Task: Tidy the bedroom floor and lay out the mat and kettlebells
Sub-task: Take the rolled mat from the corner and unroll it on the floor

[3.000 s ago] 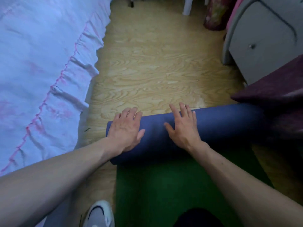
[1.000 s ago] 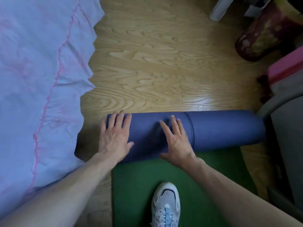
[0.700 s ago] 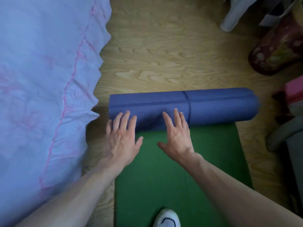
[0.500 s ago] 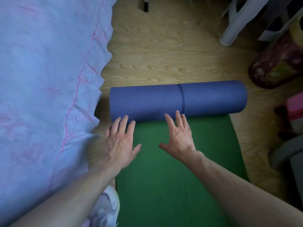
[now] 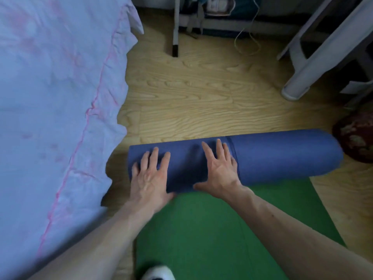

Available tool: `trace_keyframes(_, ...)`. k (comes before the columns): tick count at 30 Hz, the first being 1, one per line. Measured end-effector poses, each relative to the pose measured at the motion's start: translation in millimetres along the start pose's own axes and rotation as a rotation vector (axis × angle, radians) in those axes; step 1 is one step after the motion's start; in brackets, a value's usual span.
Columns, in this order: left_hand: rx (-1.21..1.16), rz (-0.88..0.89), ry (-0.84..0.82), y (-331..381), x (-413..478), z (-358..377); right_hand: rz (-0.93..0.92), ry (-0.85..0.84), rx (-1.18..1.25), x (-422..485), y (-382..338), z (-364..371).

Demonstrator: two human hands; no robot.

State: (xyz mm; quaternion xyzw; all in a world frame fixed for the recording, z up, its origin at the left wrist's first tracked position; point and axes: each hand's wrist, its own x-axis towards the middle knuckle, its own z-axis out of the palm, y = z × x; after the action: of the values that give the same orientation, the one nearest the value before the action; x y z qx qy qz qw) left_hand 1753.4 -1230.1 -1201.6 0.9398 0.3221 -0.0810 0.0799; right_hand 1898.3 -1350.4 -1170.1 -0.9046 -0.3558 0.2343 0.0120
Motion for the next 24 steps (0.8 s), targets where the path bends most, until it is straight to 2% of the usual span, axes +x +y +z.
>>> trace_keyframes(4, 0.024, 0.022, 0.163, -18, 57, 10, -0.066, 0.118, -0.167, 56, -3, -3)
trace_keyframes(6, 0.021, 0.048, 0.284, -22, 79, 1, -0.055, 0.231, -0.131, 73, -8, -17)
trace_keyframes(10, -0.065, 0.072, 0.637, -29, 119, -29, -0.111, 0.489, 0.021, 106, -23, -45)
trace_keyframes(12, -0.092, 0.087, 0.693, -27, 128, -41, -0.167, 0.535, 0.064, 119, -30, -51)
trace_keyframes(14, -0.104, 0.118, 0.652, -23, 133, -42, -0.185, 0.498, 0.054, 131, -33, -49)
trace_keyframes(19, -0.062, 0.04, 0.375, -30, 136, -13, -0.136, 0.313, 0.038, 151, -25, -32)
trace_keyframes(24, -0.108, -0.051, -0.013, -27, 149, 14, -0.068, 0.131, 0.015, 171, -7, -17)
